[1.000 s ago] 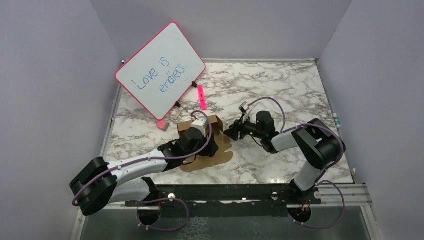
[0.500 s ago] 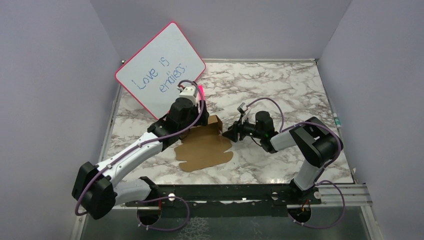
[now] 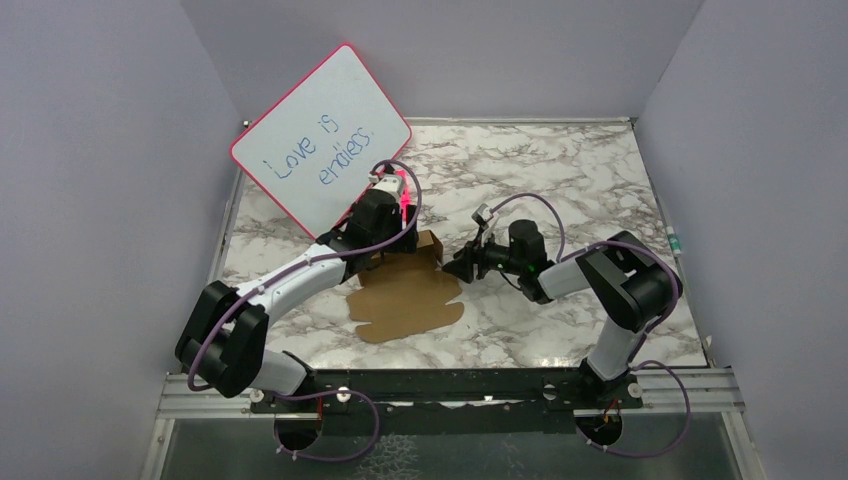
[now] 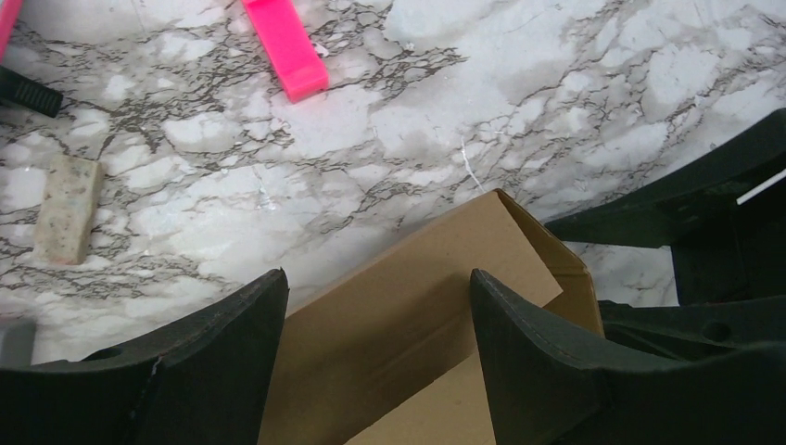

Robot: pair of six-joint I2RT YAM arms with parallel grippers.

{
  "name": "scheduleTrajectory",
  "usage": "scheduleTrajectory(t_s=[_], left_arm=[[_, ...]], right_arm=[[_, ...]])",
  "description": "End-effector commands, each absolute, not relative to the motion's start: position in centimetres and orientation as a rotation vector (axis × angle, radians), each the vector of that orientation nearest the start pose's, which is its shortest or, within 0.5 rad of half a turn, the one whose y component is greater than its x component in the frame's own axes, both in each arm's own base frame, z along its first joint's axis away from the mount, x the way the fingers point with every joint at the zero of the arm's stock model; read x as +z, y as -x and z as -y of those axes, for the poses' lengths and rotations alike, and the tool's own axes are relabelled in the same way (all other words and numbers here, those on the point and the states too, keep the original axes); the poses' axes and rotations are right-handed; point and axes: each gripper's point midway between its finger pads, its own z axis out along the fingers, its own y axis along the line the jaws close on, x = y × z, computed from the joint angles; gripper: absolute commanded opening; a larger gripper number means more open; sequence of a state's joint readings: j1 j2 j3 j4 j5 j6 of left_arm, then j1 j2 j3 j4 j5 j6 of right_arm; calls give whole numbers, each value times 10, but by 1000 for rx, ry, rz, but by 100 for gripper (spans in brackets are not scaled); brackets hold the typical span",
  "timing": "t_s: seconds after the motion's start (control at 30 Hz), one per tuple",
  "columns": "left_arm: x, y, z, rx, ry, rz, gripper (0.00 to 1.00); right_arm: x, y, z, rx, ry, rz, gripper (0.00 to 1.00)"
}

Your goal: Fold the paper box

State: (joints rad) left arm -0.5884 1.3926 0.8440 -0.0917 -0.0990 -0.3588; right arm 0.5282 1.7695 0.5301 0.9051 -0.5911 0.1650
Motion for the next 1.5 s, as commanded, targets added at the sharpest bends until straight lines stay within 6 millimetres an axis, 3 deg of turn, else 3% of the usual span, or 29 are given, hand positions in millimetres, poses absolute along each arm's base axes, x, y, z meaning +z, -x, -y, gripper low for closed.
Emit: scheduleTrajectory(t_s=[0.0,0.5,0.97,1.47], left_arm=[[129,-330,235,-526,-259,-2186,73],[111,-319,247,-618,-283,-2237,69],[107,-311,260,-726,-282,-2251,67],[107,-301,272,-839,-295,-2251,63]], right_arm=[[61,-297,-300,1041,806,-1753,57],[76,-303,-318,1011,865,-1678,59],[87,-306,-326,944,828,-1597,58],[75,-306,-341,920,833,-1580,53]])
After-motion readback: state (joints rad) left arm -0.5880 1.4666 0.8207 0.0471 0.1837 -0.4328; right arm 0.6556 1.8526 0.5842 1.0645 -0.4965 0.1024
